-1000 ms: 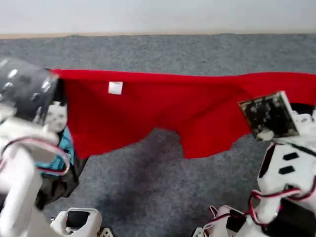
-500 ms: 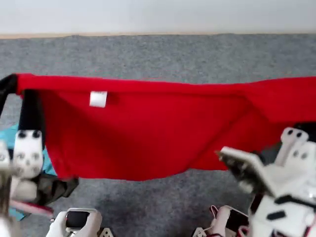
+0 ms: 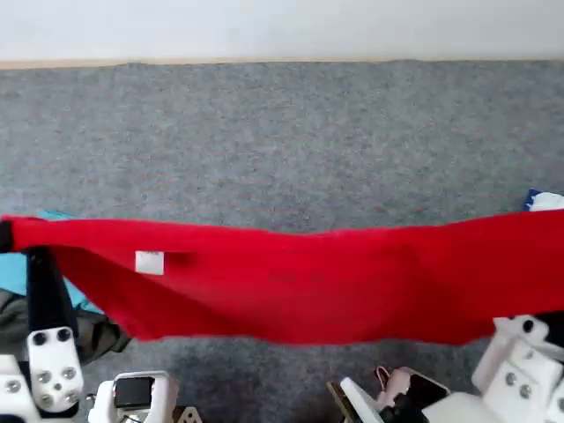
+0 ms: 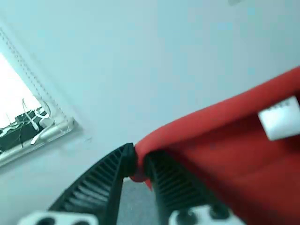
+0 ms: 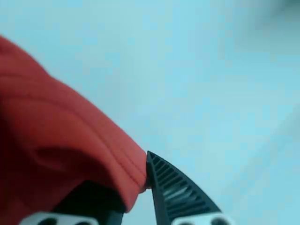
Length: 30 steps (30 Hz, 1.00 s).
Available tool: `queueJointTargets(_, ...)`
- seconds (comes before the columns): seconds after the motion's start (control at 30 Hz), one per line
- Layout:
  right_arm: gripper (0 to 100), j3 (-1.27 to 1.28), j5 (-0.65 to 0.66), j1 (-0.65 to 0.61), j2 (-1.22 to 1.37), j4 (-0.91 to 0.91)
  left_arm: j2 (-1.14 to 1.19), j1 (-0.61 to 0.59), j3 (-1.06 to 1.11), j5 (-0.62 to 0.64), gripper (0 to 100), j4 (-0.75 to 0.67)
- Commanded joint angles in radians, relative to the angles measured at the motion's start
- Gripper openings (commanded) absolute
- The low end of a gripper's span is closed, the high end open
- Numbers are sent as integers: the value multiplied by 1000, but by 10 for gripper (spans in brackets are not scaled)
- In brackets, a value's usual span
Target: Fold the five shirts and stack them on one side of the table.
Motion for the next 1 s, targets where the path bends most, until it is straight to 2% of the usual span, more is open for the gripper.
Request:
queueJointTargets(0.0,10,28,15,10,4,56,-43,-17,101,-9,5,18)
queueJointTargets(0.2,10,270,18,7,1,58,-41,-18,344,-11,5,3)
queueJointTargets(0.3,10,414,71,-21,1,50,-34,-20,503,-11,5,-74)
queueJointTargets(0.43,10,634,147,-108,-5,-30,-32,-15,730,-11,5,-287)
queueJointTargets(0.7,10,957,149,-217,2,-275,-32,-15,1178,-11,5,-743)
queueJointTargets(0.87,10,1069,149,-254,12,-401,-31,-14,1322,-11,5,-930)
queueJointTargets(0.97,10,1068,147,-268,82,-466,12,-14,1287,-6,5,-976)
